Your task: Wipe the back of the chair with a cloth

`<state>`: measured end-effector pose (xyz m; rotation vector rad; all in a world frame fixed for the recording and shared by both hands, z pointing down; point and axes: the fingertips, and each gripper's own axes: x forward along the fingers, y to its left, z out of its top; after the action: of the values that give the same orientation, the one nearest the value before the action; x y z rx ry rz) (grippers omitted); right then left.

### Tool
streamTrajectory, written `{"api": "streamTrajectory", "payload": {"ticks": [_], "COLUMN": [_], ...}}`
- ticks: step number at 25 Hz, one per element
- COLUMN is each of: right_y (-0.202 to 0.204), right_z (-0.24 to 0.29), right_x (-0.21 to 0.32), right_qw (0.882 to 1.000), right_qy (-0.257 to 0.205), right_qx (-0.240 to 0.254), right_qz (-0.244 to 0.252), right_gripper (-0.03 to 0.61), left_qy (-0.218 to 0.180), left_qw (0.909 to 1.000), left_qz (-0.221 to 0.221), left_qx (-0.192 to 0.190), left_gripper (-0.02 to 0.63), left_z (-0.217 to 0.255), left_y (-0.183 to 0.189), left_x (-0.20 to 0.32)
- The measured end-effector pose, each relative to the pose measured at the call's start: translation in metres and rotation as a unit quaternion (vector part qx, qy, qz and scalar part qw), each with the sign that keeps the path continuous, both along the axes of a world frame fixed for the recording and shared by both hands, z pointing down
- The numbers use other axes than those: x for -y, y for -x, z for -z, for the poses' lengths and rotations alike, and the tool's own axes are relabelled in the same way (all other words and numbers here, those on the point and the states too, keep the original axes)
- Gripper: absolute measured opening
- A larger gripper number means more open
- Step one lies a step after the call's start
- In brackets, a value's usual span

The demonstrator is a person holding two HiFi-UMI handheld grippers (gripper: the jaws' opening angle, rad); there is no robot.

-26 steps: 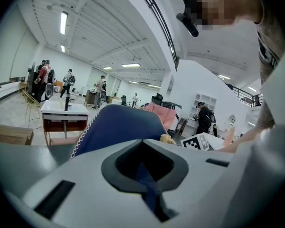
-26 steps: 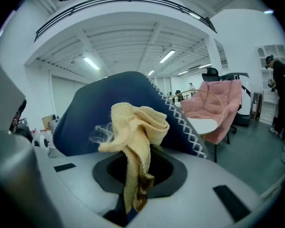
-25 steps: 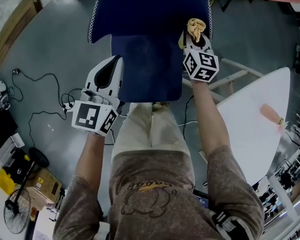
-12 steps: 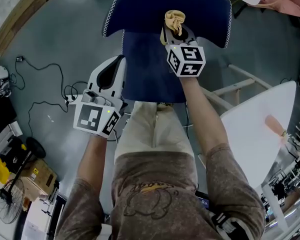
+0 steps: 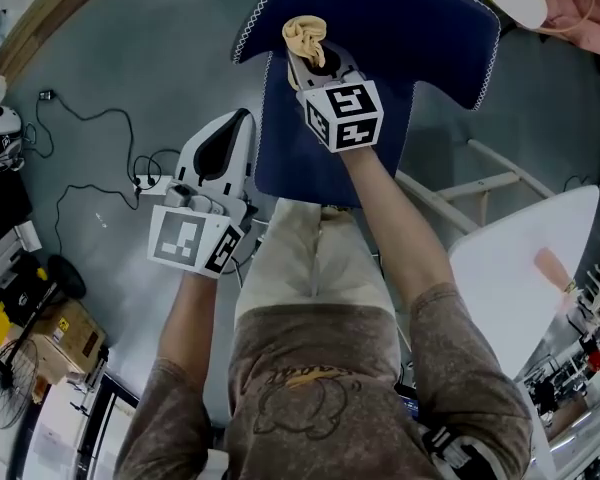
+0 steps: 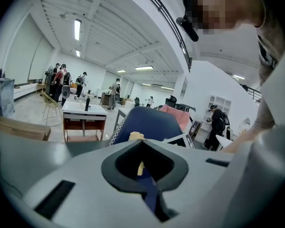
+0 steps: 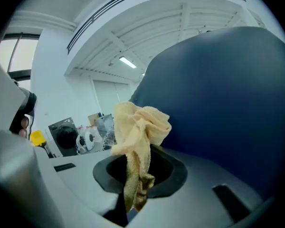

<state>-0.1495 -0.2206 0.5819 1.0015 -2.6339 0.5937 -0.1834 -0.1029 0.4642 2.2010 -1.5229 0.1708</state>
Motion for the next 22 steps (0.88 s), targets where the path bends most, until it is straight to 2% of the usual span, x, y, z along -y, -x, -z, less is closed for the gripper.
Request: {"api": "streamTrajectory", "payload": {"ticks": [10,13,16,22], "right_y": [0.053,0.055,0.03,-0.05], "right_z": [0.012,0.013,0.003,-0.027], "right_x": [-0.036,-0.049,-0.049,-0.031], "right_qw": [0.996,0.996,0.998,0.999], "right_qy": [0.009,0.002,-0.001,0.0], "right_qx": [0.038,0.039,0.024,-0.021], "right_qz": [0.079,0.085,0.058,-0.038], "right_gripper": [0.071,0.071,0.071,0.071], "left_qy": [0.011,0.012,0.011,0.014], "left_qw": [0.9998,0.9998,0.9999,0.9998], "left_qz": [0.018,0.016,0.01,-0.011], "left_qx": [0.0,-0.001,-0.004,-0.009], "left_gripper": [0.008,0.008,0.008,0.008], "left_z": [-0.007,-0.007,-0.008,-0.015], "left_y": [0.019,0.018,0.011,-0.002], "left_x": [-0.012,-0.014,-0.013,-0.012]}}
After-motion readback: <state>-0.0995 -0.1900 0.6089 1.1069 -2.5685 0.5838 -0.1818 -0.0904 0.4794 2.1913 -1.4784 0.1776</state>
